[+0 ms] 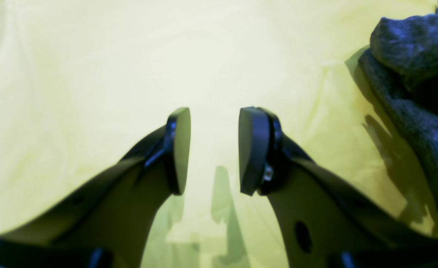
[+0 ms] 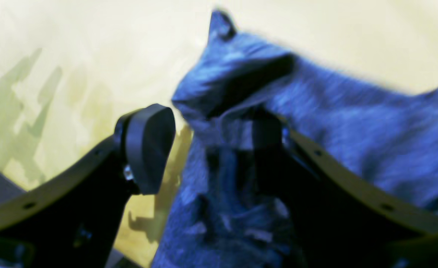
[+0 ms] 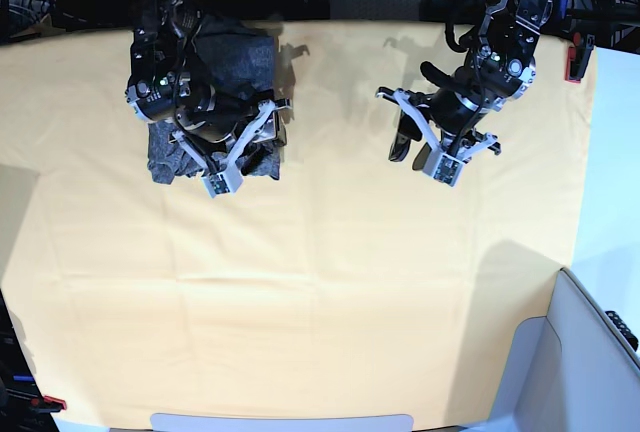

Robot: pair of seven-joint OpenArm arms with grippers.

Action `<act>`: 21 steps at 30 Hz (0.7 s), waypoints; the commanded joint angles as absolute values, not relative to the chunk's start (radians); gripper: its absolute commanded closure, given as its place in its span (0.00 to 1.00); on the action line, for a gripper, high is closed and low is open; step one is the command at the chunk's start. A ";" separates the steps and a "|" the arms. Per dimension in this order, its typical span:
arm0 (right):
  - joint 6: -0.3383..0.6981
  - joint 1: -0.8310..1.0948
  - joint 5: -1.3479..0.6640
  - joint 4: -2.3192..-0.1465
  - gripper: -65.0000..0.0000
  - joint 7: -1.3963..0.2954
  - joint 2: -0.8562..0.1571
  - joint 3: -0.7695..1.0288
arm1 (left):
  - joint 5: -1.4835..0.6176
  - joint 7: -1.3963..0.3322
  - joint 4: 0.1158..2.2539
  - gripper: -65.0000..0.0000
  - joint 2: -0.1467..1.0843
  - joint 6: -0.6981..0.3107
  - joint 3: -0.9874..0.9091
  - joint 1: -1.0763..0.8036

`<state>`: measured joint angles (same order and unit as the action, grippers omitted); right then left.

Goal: Fold the T-shirt properly
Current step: 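Press the folded grey stack flat with the right gripper, then lift the right gripper off and regrasp the stack's edge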

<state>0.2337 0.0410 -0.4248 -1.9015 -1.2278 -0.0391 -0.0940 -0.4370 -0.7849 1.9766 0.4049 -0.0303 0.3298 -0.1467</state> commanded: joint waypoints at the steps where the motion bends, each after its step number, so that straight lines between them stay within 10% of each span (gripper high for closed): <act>1: 0.236 0.019 -0.438 -1.937 0.43 -1.207 -0.041 -0.093 | -0.440 -0.763 1.995 0.67 0.412 -0.031 0.325 -0.136; 21: 0.239 0.074 -0.536 -1.928 0.55 -1.204 -0.068 0.429 | -0.440 -0.765 1.994 0.67 0.412 -0.031 0.331 -0.137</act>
